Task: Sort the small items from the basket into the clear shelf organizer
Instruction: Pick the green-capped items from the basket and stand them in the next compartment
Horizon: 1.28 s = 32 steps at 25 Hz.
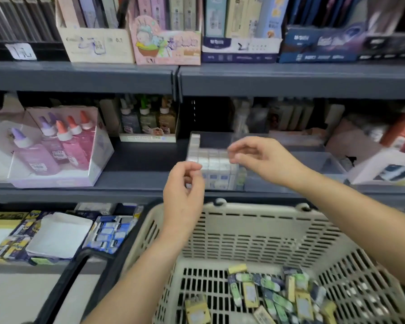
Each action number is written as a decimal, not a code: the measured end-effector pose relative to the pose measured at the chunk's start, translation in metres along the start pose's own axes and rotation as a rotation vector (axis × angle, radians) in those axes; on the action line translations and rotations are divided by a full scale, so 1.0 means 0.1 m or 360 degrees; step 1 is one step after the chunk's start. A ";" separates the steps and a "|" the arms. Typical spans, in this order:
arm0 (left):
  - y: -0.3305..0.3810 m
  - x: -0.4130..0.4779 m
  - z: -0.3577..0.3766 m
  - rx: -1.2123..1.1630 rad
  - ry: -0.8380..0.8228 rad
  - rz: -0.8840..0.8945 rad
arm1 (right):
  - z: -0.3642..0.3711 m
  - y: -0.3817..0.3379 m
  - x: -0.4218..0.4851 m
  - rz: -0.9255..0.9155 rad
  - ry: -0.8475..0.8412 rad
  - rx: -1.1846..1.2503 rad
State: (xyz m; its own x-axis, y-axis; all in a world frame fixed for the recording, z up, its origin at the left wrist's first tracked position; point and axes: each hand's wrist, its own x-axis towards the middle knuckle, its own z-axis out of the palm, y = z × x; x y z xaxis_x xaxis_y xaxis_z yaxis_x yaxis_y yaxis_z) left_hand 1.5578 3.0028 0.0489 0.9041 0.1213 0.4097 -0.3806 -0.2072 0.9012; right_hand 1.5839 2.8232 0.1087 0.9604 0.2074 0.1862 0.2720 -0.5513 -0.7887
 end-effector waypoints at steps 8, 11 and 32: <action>-0.44 -1.00 0.61 0.0416 -0.1204 -0.0129 | -0.31 0.47 -1.71 0.0470 -0.0816 -0.0332; -0.71 -1.23 0.74 0.0708 -0.1535 -0.0321 | -0.38 0.62 -1.83 0.0532 -0.0832 -0.0404; -1.02 -1.80 0.41 0.1368 -0.2475 0.0886 | -0.22 0.92 -1.95 0.0534 -0.1252 -0.1211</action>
State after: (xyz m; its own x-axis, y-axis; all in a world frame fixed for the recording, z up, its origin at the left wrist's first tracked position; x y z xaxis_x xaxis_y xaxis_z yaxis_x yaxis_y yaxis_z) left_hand 1.4418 2.9618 -0.1232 0.2581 -0.9072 -0.3322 -0.9165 -0.3386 0.2128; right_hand 1.4229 2.7142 0.0127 0.7603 0.2581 -0.5961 0.2330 -0.9650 -0.1206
